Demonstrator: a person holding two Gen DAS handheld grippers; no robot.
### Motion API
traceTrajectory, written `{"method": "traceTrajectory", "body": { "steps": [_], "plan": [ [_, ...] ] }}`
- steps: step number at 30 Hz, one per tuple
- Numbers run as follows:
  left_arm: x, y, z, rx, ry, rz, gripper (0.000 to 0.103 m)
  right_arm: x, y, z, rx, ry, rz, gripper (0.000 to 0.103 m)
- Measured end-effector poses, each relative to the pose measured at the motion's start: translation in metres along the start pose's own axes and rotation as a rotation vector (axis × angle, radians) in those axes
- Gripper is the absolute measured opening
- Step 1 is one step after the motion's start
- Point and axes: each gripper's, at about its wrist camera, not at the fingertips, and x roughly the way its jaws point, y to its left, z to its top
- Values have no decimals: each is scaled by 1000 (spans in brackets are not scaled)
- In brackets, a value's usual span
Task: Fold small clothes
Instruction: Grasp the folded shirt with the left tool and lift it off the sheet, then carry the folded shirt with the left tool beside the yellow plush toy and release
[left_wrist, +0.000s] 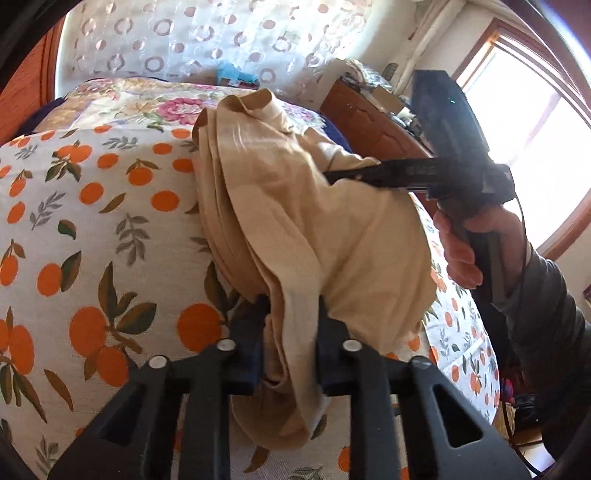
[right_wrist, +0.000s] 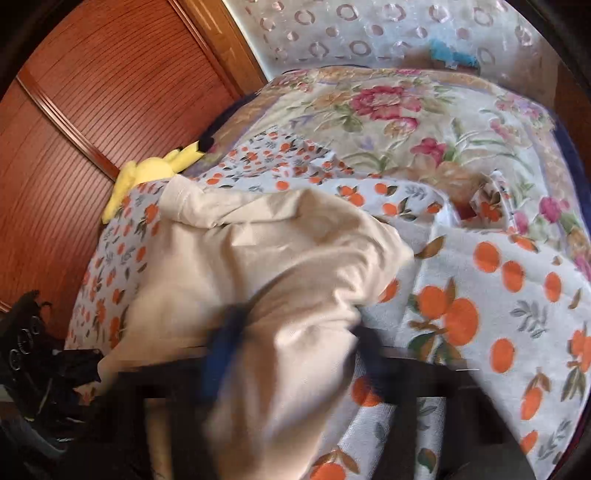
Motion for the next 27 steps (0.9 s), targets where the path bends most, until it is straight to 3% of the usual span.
{"method": "traceTrajectory", "body": {
  "steps": [3, 9, 16, 22, 27],
  "plan": [
    [-11, -2, 0, -5, -21, -16, 17, -10, 12, -1, -40, -46, -31, 16],
    [-61, 9, 16, 8, -107, -34, 17, -37, 48, 15, -94, -142, -27, 15],
    [-143, 60, 28, 35, -192, 74, 17, -33, 117, 42, -165, -221, 34, 15],
    [-204, 127, 45, 43, -225, 209, 17, 13, 175, 70, -160, -284, 123, 15],
    [-194, 198, 41, -4, -127, 266, 17, 84, 187, 81, -111, -217, 144, 15]
  ]
}}
